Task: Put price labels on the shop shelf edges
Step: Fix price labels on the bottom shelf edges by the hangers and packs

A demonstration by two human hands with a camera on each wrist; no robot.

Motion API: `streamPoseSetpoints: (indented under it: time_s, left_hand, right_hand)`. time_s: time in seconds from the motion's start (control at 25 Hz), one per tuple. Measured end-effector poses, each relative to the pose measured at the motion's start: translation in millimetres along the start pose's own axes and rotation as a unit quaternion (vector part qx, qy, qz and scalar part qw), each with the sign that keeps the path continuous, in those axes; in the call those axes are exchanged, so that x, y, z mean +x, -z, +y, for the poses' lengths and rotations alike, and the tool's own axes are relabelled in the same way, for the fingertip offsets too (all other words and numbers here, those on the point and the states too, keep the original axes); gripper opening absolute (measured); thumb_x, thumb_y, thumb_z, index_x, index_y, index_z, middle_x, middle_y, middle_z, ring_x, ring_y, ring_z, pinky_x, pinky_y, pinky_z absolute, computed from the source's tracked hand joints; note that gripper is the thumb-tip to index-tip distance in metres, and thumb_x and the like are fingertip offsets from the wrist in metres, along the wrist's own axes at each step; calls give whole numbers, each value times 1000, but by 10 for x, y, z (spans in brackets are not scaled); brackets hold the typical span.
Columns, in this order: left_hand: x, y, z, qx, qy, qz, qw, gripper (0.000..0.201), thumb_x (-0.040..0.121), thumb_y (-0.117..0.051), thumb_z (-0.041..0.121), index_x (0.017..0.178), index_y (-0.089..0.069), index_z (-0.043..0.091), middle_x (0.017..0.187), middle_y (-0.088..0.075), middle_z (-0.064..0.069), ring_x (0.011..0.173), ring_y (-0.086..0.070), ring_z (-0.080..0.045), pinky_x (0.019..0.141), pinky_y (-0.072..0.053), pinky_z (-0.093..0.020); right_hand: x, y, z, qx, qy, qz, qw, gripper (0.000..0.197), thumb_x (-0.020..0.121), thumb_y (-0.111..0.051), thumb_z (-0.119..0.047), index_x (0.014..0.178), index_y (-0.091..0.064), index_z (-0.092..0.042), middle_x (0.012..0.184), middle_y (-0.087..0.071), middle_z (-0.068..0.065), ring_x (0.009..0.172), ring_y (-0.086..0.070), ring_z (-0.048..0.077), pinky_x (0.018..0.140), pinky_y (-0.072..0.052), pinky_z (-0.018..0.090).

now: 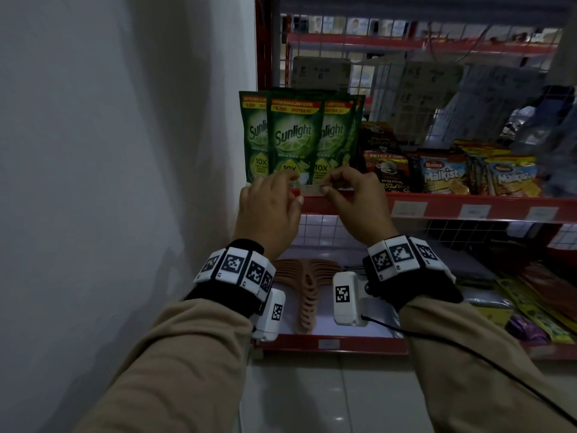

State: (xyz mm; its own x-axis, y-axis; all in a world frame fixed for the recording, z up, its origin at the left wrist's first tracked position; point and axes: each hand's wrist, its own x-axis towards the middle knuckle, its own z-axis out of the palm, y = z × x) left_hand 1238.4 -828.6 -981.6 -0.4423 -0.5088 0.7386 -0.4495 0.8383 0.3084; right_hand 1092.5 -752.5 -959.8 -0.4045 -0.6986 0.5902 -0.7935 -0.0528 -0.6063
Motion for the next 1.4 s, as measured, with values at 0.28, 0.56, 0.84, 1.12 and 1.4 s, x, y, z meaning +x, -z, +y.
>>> streamPoseSetpoints:
  time_s: [0.28,0.56,0.84,1.12,1.4]
  left_hand:
    - [8,-77,-37,92,-25,-24,995,18,91,-54,23,103,-62,13,103,-54,-9,98,-47,-29,82,-30,-39]
    - [26,-90,-67,126,-36,-29,991,20,93,-51,27,103,-61,14,105,-54,-7,97,-47,-29,81,-31,-40]
    - [19,-93,-96,127,-56,-11,990,12,92,-55,24,98,-60,14,99,-55,-8,93,-48,-30,77,-32,-39]
    - [40,-92,-109,129,-45,-31,990,17,93,-53,25,101,-62,13,102,-55,-9,96,-48,-31,80,-32,-41]
    - [23,-35,-78,114,-49,-30,992,20,90,-56,21,108,-58,13,107,-54,-9,98,-48,-29,82,-36,-39]
  right_hand:
    - [-34,3,33,-96,63,-17,993,11,87,-64,-30,97,-66,-27,97,-59,-4,102,-47,24,88,-42,45]
    - [-34,31,93,-242,100,-58,963,19,89,-58,-26,106,-66,-23,104,-54,6,100,-43,31,80,-35,40]
    - [-35,49,89,-237,97,-65,964,17,89,-60,-29,104,-64,-25,104,-54,4,100,-42,29,81,-34,39]
    - [-44,53,101,-228,104,-58,966,15,87,-62,-27,102,-63,-25,104,-55,2,99,-44,27,81,-36,40]
    - [-60,168,135,-206,109,-42,972,22,79,-69,-16,100,-64,-18,102,-59,4,97,-47,27,79,-38,35]
